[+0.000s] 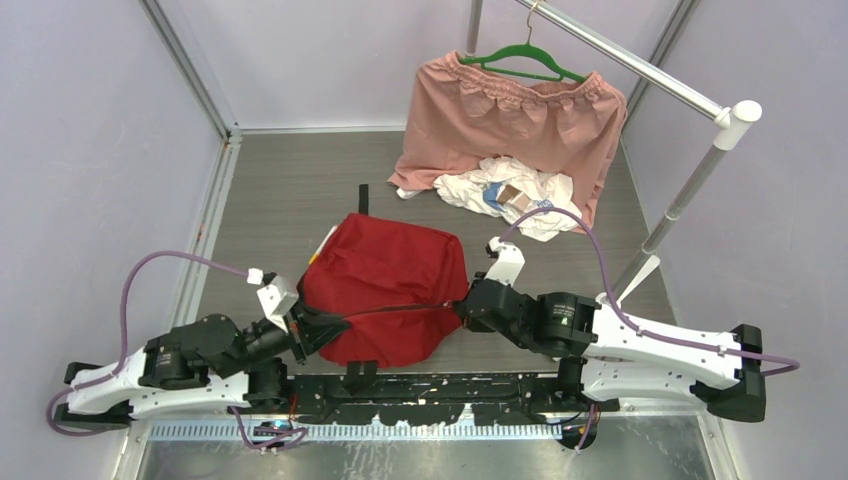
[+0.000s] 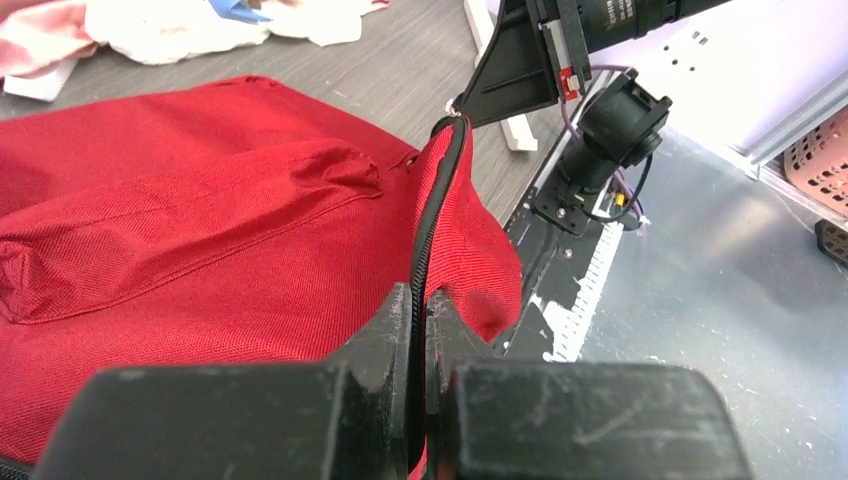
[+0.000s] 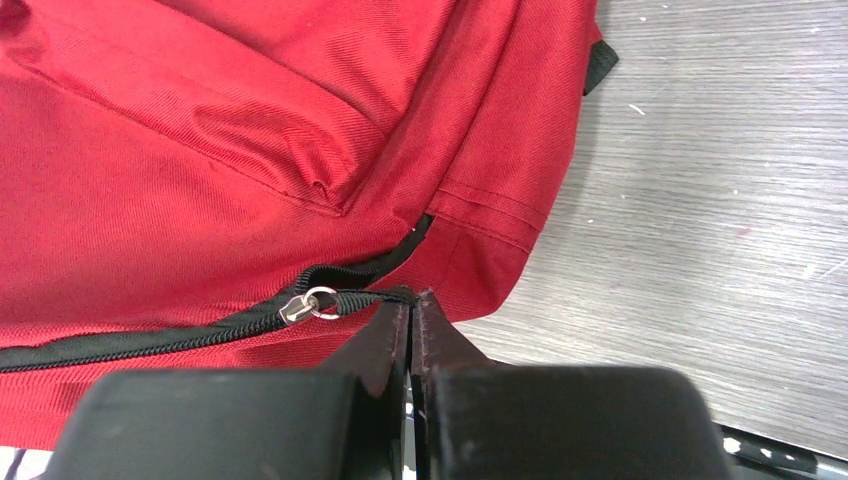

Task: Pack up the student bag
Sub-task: Zip the student bag at the center of the board, then adjust the student bag at the center of the board.

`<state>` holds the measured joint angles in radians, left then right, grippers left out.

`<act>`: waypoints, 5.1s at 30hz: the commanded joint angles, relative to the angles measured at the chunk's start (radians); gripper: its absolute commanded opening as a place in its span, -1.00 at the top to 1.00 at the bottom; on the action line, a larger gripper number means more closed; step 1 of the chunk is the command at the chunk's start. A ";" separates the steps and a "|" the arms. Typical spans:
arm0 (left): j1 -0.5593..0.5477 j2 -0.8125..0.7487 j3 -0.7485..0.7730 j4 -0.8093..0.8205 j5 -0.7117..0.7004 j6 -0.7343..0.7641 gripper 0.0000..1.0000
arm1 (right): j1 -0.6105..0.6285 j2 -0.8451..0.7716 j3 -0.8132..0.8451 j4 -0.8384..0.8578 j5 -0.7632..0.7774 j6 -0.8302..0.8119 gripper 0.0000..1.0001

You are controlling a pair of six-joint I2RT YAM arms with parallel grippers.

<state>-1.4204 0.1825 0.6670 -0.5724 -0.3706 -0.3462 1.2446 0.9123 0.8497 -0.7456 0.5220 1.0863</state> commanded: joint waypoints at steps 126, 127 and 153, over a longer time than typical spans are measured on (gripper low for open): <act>-0.163 0.307 0.017 -0.245 -0.690 -0.727 -0.52 | -0.428 0.031 0.092 0.167 -0.411 -0.406 -0.41; -0.163 0.325 0.014 -0.223 -0.674 -0.707 -0.53 | -0.360 0.065 0.101 0.179 -0.388 -0.408 -0.41; 0.130 0.563 0.111 0.009 -0.414 -0.396 -0.84 | -0.160 -0.099 -0.020 -0.033 -0.013 -0.260 -0.42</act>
<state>-1.4212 0.6273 0.6380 -0.5308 -0.8669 -0.7788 1.0889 0.8398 0.6975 -0.7940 0.3965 0.8883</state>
